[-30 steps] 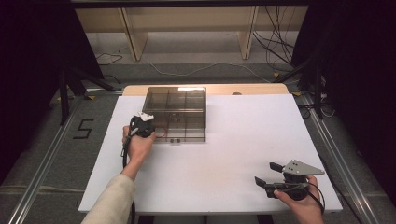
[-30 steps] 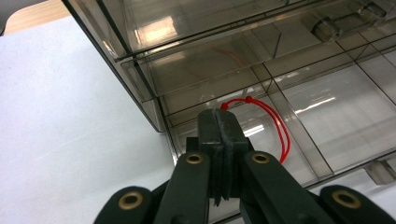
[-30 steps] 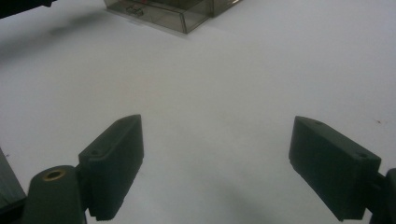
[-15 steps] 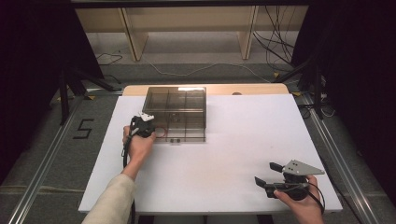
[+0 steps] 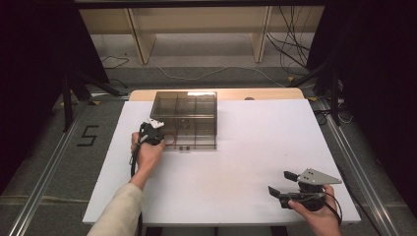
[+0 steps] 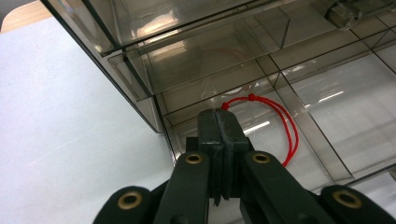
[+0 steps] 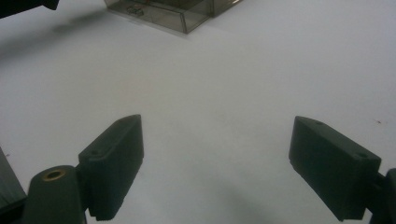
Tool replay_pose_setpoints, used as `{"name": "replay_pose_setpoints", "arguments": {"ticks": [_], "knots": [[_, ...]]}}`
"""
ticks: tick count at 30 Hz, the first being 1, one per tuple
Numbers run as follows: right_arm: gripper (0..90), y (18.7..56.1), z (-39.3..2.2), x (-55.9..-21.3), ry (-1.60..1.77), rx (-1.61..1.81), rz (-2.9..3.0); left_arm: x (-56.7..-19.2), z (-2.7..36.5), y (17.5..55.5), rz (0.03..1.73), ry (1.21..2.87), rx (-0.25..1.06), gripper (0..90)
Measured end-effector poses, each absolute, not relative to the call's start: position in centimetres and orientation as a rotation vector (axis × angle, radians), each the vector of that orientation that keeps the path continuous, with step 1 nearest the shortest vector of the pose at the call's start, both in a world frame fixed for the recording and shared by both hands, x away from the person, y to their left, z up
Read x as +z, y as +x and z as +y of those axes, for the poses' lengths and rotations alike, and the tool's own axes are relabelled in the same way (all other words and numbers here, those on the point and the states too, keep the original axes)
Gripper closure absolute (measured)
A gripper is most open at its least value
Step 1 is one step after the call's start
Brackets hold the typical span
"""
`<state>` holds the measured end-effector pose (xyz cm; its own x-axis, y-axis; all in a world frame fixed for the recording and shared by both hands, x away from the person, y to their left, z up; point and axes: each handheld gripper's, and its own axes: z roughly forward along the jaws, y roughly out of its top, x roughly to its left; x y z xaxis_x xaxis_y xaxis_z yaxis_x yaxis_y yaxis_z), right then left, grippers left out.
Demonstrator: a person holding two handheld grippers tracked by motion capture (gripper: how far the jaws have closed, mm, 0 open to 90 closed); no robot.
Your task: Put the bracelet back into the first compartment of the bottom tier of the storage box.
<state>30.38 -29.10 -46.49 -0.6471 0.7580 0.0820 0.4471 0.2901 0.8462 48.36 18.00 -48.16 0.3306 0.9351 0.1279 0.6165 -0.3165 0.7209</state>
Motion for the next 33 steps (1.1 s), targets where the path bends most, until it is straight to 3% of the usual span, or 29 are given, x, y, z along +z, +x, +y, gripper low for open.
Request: {"name": "replay_pose_setpoints", "arguments": {"ticks": [27,33], "knots": [[18.6,30.3,-29.1,-46.5,1.091,1.295,2.229,-47.5,17.8,48.0,1.330,2.003,0.768,81.3],[18.5,30.3,-29.1,-46.5,1.088,1.297,2.226,-46.2,17.7,46.8,1.292,1.977,0.747,69.1]]}}
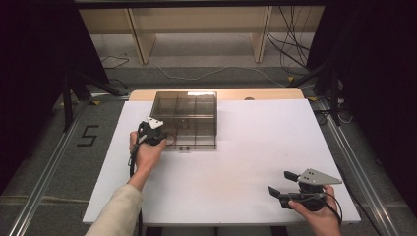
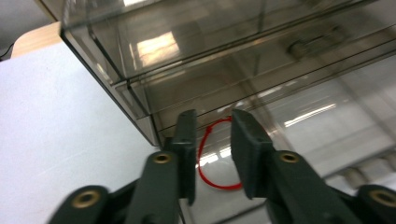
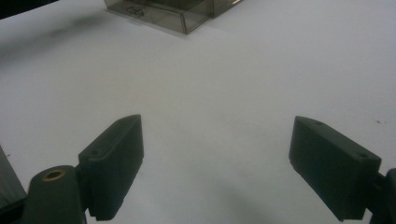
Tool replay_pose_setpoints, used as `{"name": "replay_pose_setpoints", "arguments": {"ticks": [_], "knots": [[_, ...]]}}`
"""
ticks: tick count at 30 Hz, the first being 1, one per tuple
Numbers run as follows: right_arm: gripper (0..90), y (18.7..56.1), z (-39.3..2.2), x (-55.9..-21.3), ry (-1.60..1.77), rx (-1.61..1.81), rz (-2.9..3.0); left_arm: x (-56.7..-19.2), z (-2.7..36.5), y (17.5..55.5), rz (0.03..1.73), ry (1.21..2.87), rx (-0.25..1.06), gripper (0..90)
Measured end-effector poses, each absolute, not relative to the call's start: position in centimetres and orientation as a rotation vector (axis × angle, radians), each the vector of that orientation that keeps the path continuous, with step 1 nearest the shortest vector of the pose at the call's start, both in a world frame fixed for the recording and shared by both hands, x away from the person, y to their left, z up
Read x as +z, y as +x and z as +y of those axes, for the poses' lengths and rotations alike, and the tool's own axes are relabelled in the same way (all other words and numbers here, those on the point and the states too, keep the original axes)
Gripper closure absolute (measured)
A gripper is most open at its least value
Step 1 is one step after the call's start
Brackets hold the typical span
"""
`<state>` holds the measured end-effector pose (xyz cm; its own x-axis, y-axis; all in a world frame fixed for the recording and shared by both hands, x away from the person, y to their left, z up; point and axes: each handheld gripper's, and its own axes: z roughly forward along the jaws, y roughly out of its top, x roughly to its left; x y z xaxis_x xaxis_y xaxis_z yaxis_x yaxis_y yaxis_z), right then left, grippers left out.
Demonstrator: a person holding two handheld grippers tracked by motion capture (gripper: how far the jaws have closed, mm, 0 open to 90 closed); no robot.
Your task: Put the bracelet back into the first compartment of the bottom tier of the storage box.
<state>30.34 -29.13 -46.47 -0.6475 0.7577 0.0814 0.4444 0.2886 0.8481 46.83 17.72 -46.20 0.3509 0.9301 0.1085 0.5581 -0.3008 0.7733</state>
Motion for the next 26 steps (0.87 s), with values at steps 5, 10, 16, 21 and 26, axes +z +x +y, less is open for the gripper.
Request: {"name": "replay_pose_setpoints", "arguments": {"ticks": [5,10,16,21,26], "knots": [[18.5,30.3,-29.1,-46.5,1.090,1.298,2.226,-44.9,17.3,44.7,1.218,1.969,0.696,53.0],[18.5,30.3,-29.1,-46.4,1.084,1.305,2.223,-44.2,16.9,42.4,1.146,1.922,0.606,38.7],[18.3,30.2,-29.2,-46.4,1.083,1.308,2.225,-45.3,17.2,37.6,0.977,1.948,0.538,24.5],[18.1,30.2,-29.1,-46.4,1.083,1.312,2.226,-46.0,18.5,33.8,0.911,1.946,0.502,19.7],[17.9,30.3,-29.0,-46.4,1.075,1.312,2.229,-46.3,18.4,32.3,0.859,1.963,0.471,16.7]]}}
